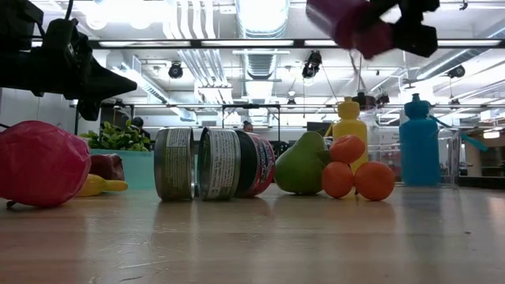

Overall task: Pick & Place Food Item
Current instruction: Put the pink water bottle into the transparent bin

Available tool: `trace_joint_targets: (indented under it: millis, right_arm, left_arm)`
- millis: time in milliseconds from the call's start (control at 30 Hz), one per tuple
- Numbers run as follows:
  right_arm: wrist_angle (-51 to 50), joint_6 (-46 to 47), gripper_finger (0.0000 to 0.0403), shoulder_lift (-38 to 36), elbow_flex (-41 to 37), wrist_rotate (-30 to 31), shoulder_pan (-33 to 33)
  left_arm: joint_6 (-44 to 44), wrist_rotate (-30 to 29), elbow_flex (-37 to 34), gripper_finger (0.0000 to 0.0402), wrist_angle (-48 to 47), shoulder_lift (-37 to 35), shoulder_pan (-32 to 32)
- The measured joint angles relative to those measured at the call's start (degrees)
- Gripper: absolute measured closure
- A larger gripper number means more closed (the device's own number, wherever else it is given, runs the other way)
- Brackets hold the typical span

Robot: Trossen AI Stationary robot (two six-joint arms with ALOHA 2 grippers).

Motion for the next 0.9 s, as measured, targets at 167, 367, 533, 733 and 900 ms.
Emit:
trace_joint_targets:
  millis: [167,367,533,733,900]
  right_arm:
    - [11.58,4.51,0.0187,-3.83,-5.16,3.12,0.33]
    - [28.00,13.21,0.0187,-8.42,-13.96,8.37,1.21]
    - [46.16,12.92,0.0187,-11.44,-20.99,12.39,1.91]
    - [74.13,8.47,0.0187,-11.85,-30.00,15.36,1.99]
    - [96.28,2.51,0.0187,-9.41,-36.17,16.63,1.97]
  left_arm:
    - [0.00,0.00,0.02,0.0400,0.00,0.00,-0.01]
    - [0.00,0.00,0.02,0.0400,0.00,0.00,-0.01]
    - [0.00,0.00,0.01,0.0400,0.01,0.00,-0.01]
    - [0.00,0.00,0.01,0.0400,0.00,0.00,0.00]
    - [0.00,0.01,0.01,0.0400,0.00,0.00,-0.01]
